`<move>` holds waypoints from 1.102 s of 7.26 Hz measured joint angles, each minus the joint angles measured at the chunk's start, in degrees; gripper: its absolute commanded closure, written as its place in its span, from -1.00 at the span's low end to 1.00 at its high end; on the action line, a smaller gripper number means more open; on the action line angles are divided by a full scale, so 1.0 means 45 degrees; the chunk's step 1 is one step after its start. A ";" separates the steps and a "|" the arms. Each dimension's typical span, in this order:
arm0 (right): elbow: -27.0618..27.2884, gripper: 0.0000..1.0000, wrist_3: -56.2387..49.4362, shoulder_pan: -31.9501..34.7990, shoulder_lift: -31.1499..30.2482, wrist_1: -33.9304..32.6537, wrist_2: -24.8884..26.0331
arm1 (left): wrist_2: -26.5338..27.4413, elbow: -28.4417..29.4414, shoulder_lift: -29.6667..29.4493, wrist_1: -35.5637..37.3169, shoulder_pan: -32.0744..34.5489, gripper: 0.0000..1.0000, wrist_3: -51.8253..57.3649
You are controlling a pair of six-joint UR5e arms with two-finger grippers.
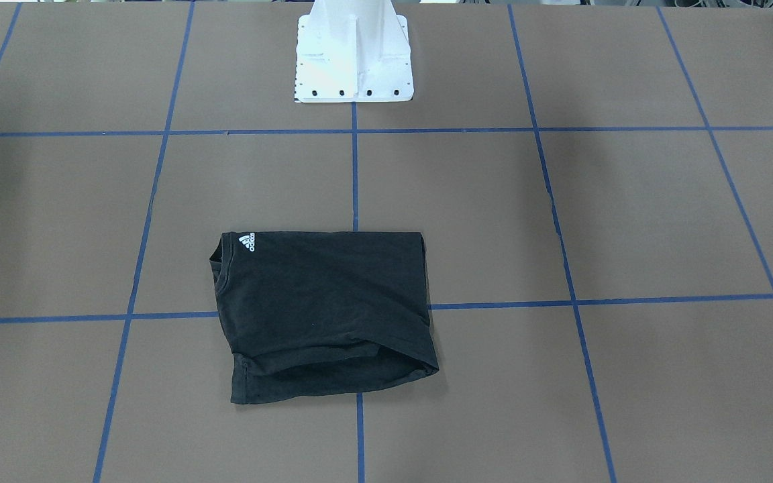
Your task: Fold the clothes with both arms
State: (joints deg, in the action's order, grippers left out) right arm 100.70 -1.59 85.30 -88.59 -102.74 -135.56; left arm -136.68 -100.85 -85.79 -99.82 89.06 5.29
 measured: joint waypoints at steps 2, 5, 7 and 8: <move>0.0252 -1.00 0.0061 0.0117 -0.0122 -0.0016 -0.0200 | -0.0065 -0.0042 0.0049 -0.0008 -0.0002 -1.00 0.0001; 0.1142 -1.00 0.0103 0.0271 -0.0589 -0.0025 -0.0265 | -0.0075 -0.0058 0.0119 0.0008 -0.0005 -1.00 -0.0004; 0.1226 -1.00 0.0096 0.0280 -0.0725 -0.0021 -0.0167 | -0.0076 -0.0024 0.0145 -0.0002 -0.0011 -1.00 -0.0004; 0.1223 -1.00 0.0091 0.0281 -0.0754 -0.0020 -0.0132 | -0.0076 -0.0020 0.0144 -0.0008 -0.0018 -1.00 -0.0005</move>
State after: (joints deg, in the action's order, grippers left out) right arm 106.20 -1.18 86.57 -91.98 -102.83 -136.15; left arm -137.02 -100.94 -85.14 -99.86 88.98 5.27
